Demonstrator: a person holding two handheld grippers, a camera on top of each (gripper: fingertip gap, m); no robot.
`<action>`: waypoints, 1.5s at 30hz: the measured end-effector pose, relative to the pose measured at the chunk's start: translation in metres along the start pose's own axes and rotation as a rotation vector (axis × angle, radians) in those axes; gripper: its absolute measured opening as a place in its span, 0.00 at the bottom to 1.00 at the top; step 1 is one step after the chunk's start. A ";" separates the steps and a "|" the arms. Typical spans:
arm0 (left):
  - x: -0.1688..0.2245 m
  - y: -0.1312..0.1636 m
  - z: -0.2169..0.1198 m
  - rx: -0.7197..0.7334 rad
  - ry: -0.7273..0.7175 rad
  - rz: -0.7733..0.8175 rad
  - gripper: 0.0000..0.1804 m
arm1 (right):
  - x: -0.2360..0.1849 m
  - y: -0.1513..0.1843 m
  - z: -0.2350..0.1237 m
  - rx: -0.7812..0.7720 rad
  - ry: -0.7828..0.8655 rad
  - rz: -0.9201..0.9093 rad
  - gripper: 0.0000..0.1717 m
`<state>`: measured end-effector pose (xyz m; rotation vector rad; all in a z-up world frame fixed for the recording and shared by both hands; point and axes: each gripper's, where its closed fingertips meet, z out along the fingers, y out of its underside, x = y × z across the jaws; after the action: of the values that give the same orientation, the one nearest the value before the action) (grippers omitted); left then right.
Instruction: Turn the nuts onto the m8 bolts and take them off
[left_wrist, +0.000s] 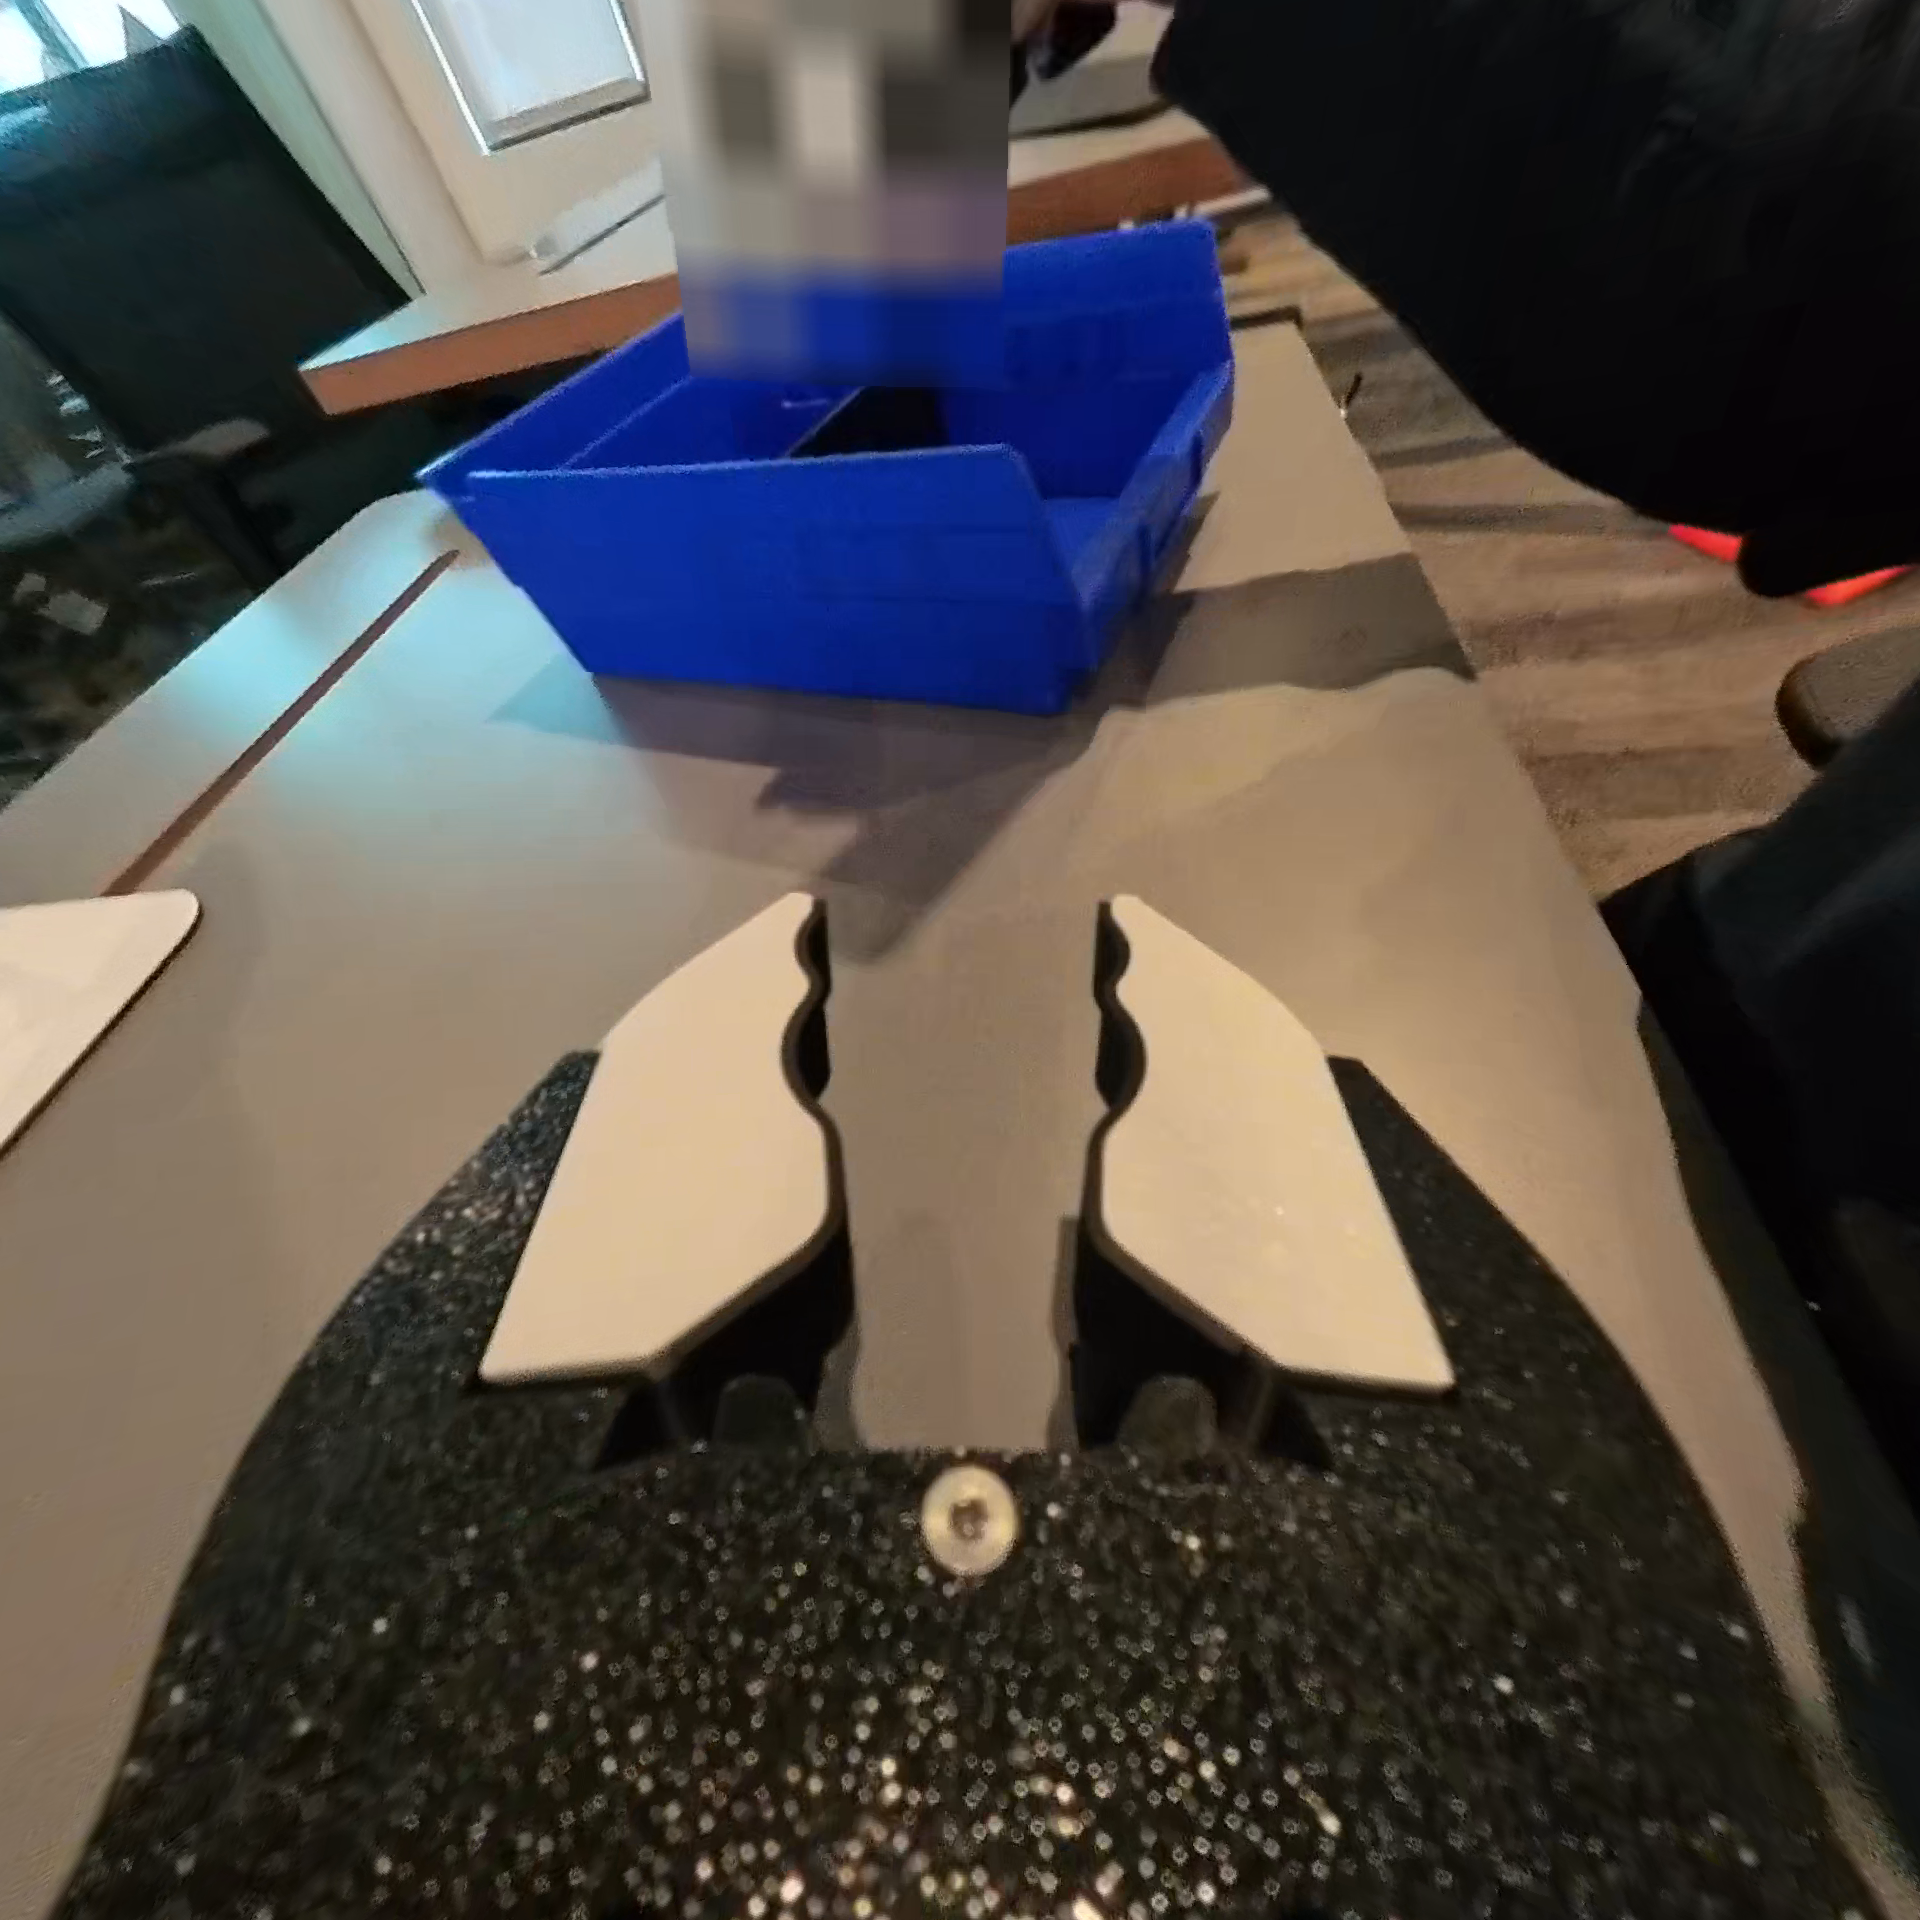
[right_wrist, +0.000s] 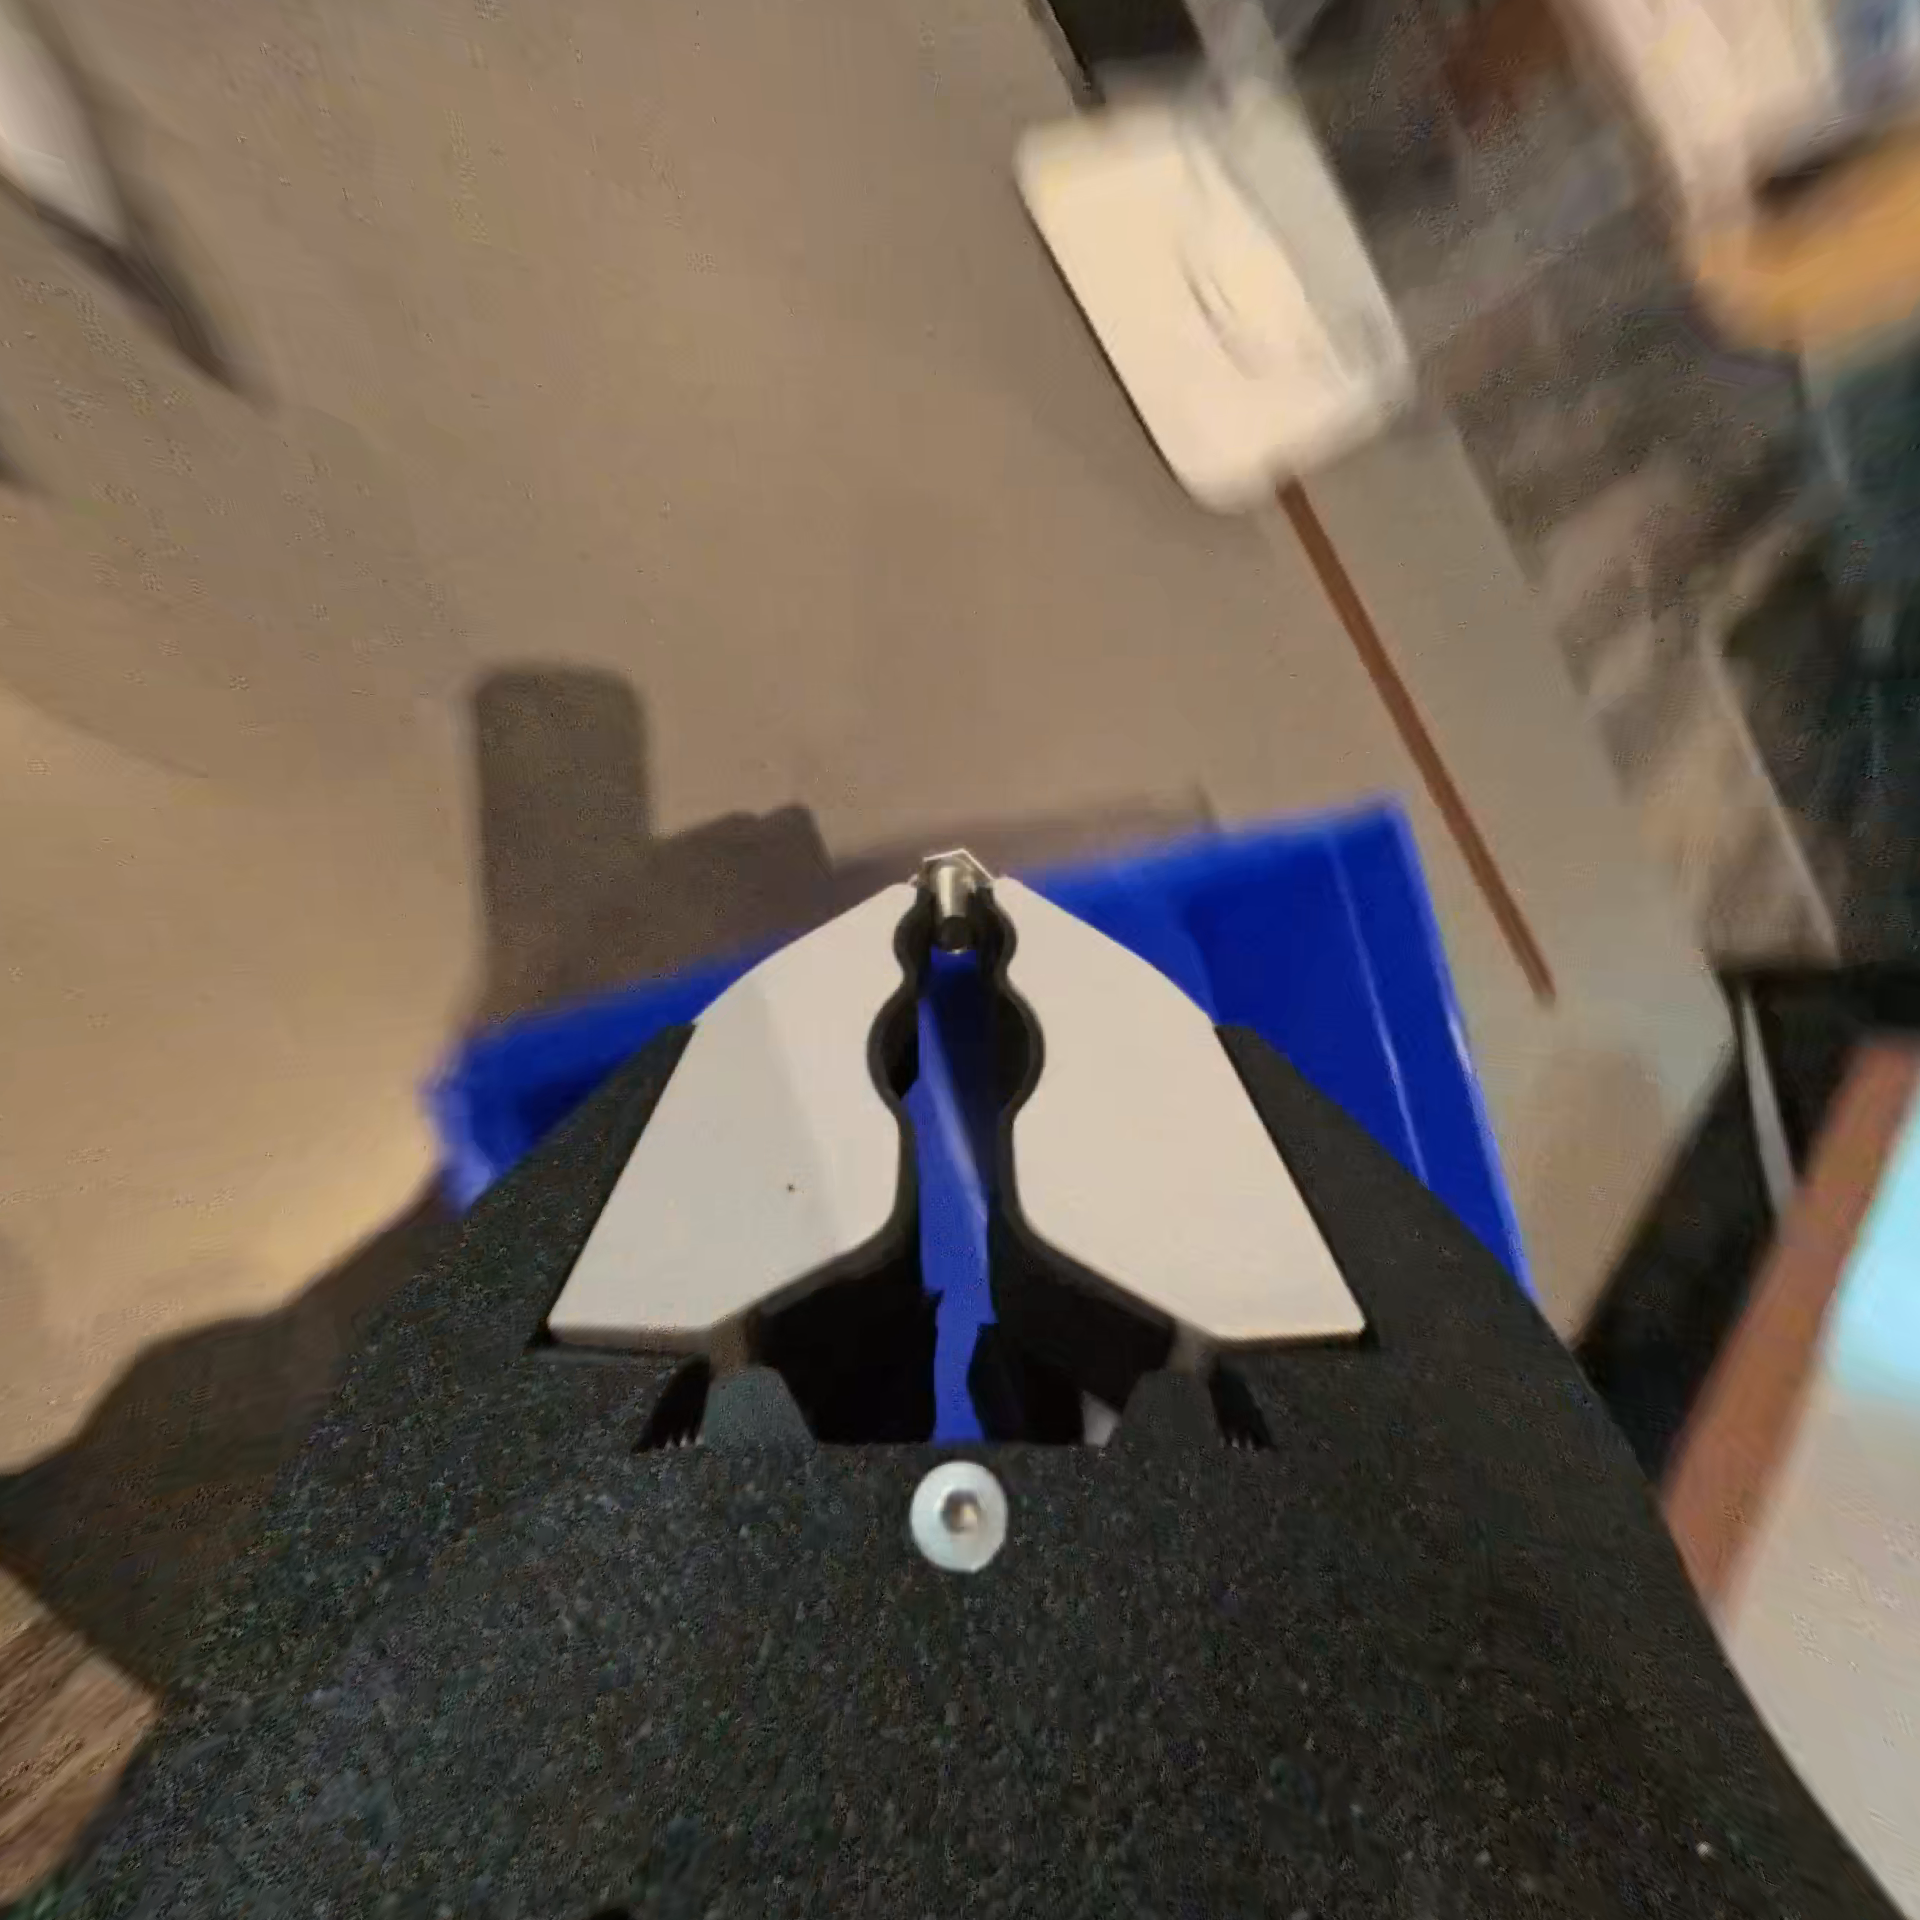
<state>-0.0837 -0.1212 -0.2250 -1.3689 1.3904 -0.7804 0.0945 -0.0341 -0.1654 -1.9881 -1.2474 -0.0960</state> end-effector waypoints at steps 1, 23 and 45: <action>-0.003 0.000 -0.001 0.013 -0.014 -0.021 0.27 | 0.027 0.028 0.001 -0.107 0.030 0.062 0.04; -0.025 -0.015 -0.049 0.026 -0.183 -0.072 0.12 | 0.070 0.057 0.026 -0.347 -0.041 0.258 0.10; -0.090 0.207 -0.352 -0.726 -0.988 -1.422 0.08 | -0.147 -0.167 0.108 0.551 -0.331 0.106 0.08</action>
<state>-0.4934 -0.0697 -0.2946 -2.7839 -0.3323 -0.2132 -0.1487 -0.0365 -0.2104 -1.6137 -1.2005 0.5897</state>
